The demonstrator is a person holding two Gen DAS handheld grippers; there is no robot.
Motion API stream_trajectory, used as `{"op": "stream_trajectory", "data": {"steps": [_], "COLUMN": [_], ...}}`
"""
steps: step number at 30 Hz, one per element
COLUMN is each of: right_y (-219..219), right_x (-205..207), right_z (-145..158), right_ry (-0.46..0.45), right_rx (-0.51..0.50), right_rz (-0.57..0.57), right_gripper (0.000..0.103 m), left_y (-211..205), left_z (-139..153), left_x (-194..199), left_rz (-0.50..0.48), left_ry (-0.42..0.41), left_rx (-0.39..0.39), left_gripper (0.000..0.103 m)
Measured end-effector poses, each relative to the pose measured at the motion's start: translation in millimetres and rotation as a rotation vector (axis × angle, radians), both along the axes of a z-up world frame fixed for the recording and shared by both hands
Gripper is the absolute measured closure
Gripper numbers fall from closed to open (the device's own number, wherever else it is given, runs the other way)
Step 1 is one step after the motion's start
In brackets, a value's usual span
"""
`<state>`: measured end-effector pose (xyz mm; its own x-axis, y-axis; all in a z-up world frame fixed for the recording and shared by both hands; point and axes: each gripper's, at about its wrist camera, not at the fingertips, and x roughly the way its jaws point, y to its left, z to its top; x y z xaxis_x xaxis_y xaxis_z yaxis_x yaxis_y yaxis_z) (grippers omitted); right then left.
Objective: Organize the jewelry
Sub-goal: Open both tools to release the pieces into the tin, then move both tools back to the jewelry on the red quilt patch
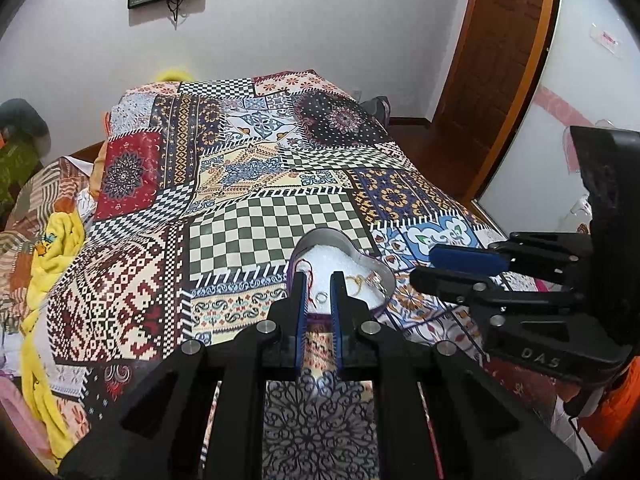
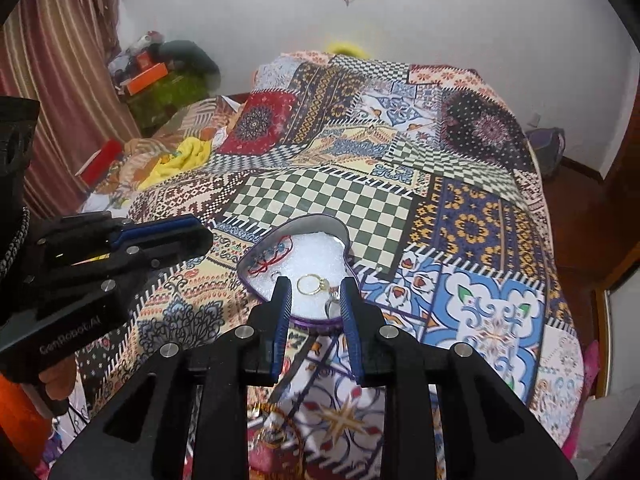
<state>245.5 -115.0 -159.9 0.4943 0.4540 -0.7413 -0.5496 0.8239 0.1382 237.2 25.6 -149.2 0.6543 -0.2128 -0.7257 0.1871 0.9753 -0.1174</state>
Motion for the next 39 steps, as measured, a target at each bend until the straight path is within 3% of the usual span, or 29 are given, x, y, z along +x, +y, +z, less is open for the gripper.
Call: {"op": "stream_trajectory", "data": {"steps": [10,18,19,21,24,39], "right_y": [-16.8,-26.8,-27.7,-30.6,-35.6,-42.1], "right_x": [-32.9,-53.9,-55.4,-60.5,-65.3,-73.0], "right_z": [0.8,-12.2,-14.6,-20.7,-27.4,-46.5], "right_ry": [-0.016,0.037,0.044,0.048,0.053,0.096], "right_rx": [-0.045,-0.042,-0.042,-0.048,-0.046,-0.023], "right_rz": [-0.007,-0.011,-0.013,-0.027,-0.049,-0.077], "right_gripper": [0.08,0.08,0.079,0.064,0.06,0.06], "left_y": [-13.6,-20.9,-22.1,-25.4,-30.2,-40.6], "left_z": [-8.0,-36.1,-40.5,-51.2,-62.8,-82.1], "left_x": [-37.0,-58.6,-59.4,-61.4,-64.8,-51.4], "left_rz": [-0.038,-0.071,-0.076,-0.09,-0.106,-0.131], "left_ry": [0.052,0.133,0.147,0.177,0.199,0.209], "left_rx": [0.027,0.064,0.075,0.094,0.112,0.027], "left_gripper": [0.093,0.092,0.091,0.084,0.078,0.078]}}
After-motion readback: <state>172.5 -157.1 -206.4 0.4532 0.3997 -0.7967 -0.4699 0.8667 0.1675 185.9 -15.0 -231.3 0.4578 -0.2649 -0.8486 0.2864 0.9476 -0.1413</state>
